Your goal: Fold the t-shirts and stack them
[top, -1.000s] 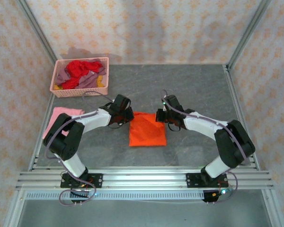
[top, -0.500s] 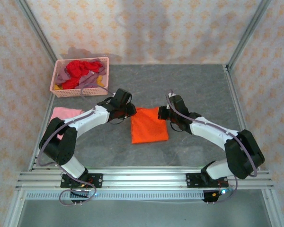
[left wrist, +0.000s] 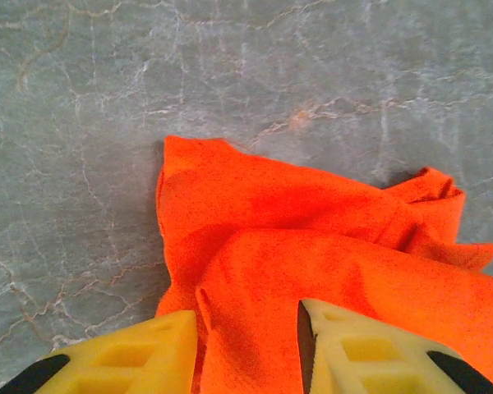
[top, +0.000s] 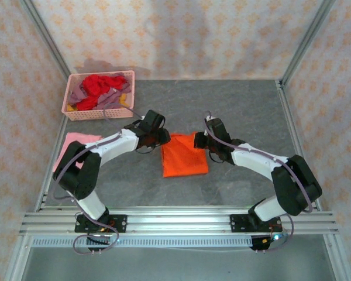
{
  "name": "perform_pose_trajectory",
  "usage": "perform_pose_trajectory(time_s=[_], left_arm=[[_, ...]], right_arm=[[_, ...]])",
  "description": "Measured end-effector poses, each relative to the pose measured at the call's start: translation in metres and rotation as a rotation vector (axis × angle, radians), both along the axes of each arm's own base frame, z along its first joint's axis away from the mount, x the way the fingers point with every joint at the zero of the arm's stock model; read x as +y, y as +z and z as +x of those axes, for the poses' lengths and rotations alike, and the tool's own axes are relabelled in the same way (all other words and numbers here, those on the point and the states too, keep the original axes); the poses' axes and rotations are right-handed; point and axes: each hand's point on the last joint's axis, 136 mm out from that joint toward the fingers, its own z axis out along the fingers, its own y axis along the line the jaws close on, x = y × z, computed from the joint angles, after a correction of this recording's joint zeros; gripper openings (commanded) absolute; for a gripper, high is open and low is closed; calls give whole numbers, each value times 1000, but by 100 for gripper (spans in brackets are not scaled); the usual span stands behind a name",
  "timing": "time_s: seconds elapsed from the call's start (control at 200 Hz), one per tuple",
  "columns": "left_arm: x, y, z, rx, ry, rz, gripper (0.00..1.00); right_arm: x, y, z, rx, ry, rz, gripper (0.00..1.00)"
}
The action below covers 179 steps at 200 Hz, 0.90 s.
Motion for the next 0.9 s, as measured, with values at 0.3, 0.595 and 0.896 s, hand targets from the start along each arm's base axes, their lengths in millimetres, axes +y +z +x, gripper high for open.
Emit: perform_pose_trajectory(time_s=[0.3,0.595,0.896], left_arm=[[0,-22,-1,50,19,12,0],[-1,-9,4,22,19,9,0],[4,17,15,-51,26,28,0]], right_arm=[[1,-5,0,13,3,-5,0],[-3,-3,5,0,-12,-2,0],[-7,10,31,-62,-46,-3,0]])
